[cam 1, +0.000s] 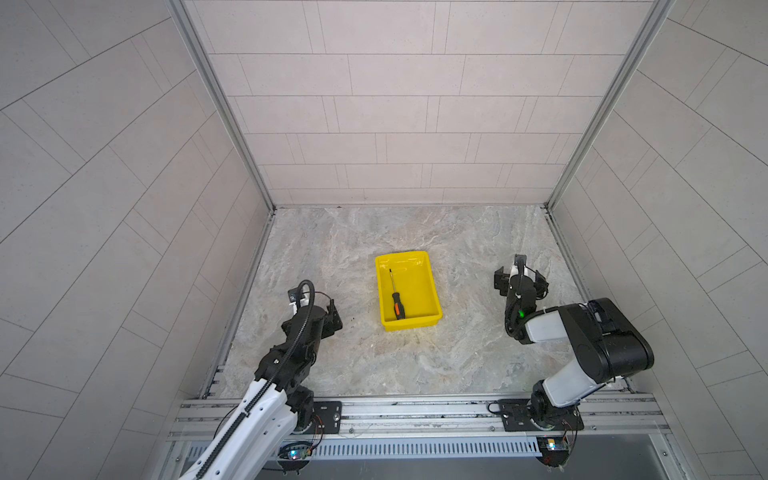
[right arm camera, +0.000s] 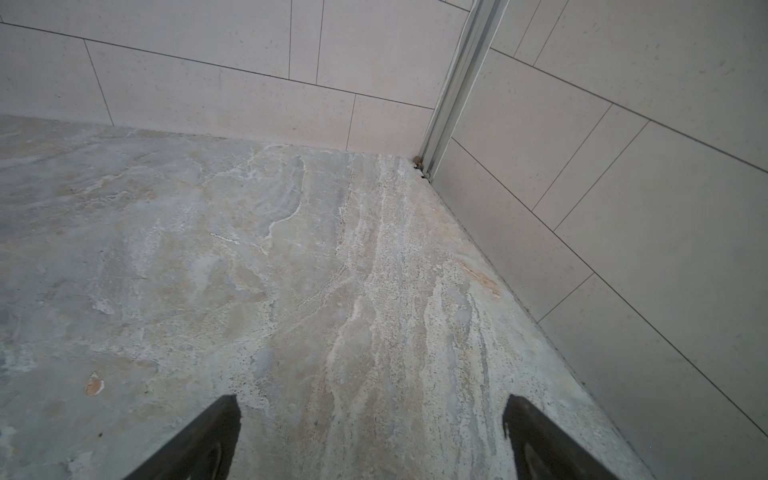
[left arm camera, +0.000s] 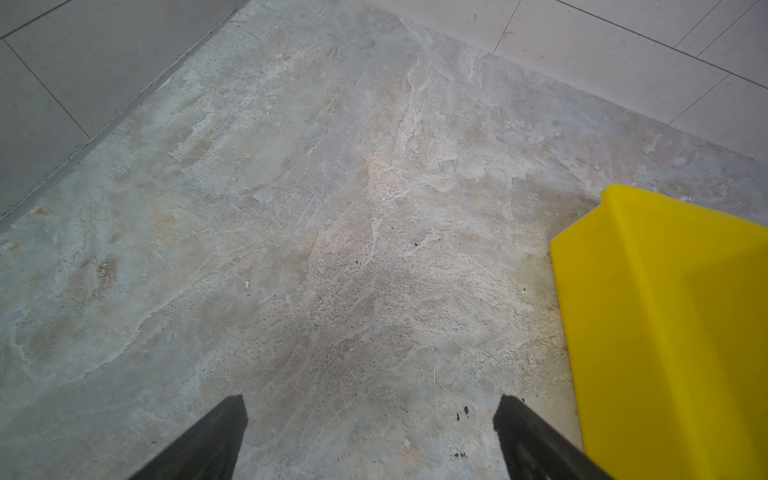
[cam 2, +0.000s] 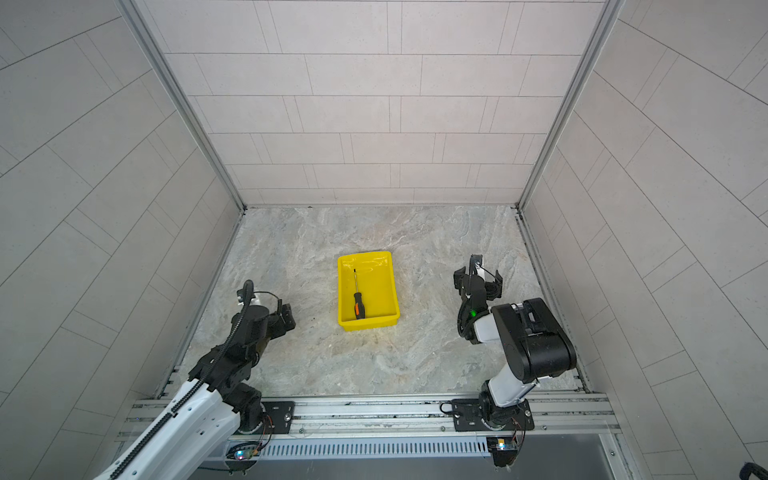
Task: Put the screwdriver in the bin
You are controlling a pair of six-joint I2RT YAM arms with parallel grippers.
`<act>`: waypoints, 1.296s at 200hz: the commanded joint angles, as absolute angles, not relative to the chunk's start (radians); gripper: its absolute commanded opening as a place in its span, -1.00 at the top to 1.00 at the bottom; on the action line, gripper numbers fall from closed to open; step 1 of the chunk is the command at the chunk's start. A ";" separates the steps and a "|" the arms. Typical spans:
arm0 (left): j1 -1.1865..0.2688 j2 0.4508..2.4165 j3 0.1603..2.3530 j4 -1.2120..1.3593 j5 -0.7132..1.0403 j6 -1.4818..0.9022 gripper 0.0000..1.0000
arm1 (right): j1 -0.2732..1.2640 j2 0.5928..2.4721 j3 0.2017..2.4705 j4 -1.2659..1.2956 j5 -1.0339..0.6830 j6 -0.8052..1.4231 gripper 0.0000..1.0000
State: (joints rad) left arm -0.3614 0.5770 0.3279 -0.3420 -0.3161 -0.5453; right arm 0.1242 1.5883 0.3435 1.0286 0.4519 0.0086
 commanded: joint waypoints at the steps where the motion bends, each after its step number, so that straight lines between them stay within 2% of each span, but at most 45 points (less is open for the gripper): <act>1: -0.364 0.633 0.334 -0.295 -0.360 -0.556 -1.00 | 0.128 1.595 0.337 1.055 0.451 0.012 -0.99; 30: -0.365 0.769 0.457 -0.344 -0.491 -0.611 -1.00 | 0.128 1.594 0.338 1.052 0.453 0.013 -0.99; 55: -0.364 0.951 0.630 -0.336 -0.578 -0.530 -1.00 | 0.129 1.593 0.337 1.053 0.452 0.012 -0.99; 96: -0.357 1.191 0.735 -0.017 -0.708 -0.225 -1.00 | 0.129 1.594 0.338 1.053 0.452 0.011 -0.99; 119: -0.321 1.288 0.654 0.281 -0.622 0.027 -1.00 | 0.129 1.594 0.337 1.052 0.452 0.011 -0.99; 135: -0.283 1.327 0.594 0.418 -0.586 0.103 -1.00 | 0.128 1.594 0.336 1.052 0.452 0.012 -0.98; 171: -0.177 1.355 0.532 0.444 -0.487 -0.019 -1.00 | 0.128 1.594 0.337 1.051 0.452 0.012 -0.99; 195: -0.175 1.448 0.464 0.666 -0.438 0.037 -1.00 | 0.128 1.594 0.337 1.052 0.452 0.012 -0.99; 221: -0.171 1.551 0.434 0.859 -0.472 0.059 -1.00 | 0.128 1.593 0.337 1.052 0.452 0.012 -0.99; 231: -0.161 1.546 0.440 0.834 -0.488 0.029 -1.00 | 0.128 1.594 0.337 1.052 0.451 0.012 -0.99; 259: -0.078 1.549 0.455 0.787 -0.365 -0.044 -1.00 | 0.128 1.594 0.337 1.051 0.452 0.015 -0.99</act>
State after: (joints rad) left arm -0.1375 1.5558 0.4412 0.7219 -0.4442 0.0166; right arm 0.1242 1.5890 0.3435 1.0363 0.4511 0.0086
